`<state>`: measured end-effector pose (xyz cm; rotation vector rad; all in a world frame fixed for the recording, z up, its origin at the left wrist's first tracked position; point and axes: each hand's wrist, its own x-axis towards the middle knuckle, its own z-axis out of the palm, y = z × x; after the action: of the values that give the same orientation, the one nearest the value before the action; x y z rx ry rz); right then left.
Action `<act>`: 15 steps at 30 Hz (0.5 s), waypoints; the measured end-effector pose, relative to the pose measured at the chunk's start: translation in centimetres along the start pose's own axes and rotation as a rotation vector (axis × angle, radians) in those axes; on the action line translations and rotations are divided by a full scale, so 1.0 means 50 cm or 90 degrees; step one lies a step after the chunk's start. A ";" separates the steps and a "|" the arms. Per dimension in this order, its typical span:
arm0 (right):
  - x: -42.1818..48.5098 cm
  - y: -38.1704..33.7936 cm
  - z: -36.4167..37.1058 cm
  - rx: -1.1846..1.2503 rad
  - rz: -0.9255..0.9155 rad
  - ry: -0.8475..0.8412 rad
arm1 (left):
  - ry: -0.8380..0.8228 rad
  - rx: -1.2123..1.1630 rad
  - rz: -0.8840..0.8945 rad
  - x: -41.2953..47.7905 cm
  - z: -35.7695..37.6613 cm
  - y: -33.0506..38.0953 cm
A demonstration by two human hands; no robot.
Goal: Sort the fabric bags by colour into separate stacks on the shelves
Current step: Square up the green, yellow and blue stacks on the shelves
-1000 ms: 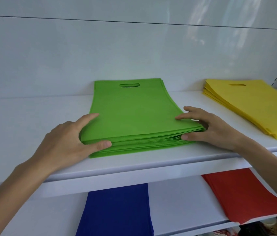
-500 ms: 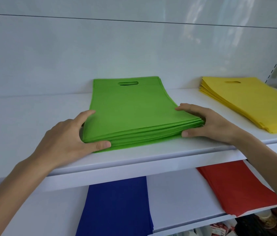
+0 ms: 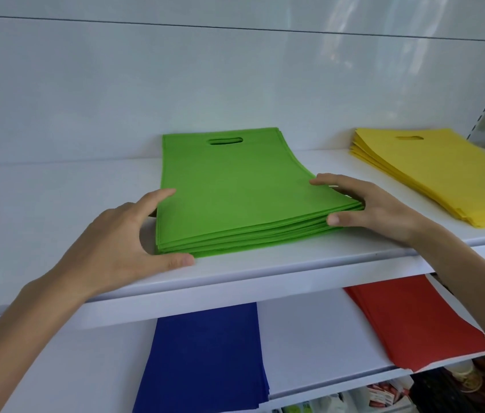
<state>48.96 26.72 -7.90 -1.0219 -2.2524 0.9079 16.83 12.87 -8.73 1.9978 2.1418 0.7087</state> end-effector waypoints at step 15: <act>-0.003 -0.008 0.020 -0.161 0.031 -0.002 | 0.022 0.058 -0.060 0.014 0.008 0.008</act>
<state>48.20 26.06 -8.29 -1.1901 -2.3977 0.6549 17.30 13.64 -8.78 1.9264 2.3106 0.6467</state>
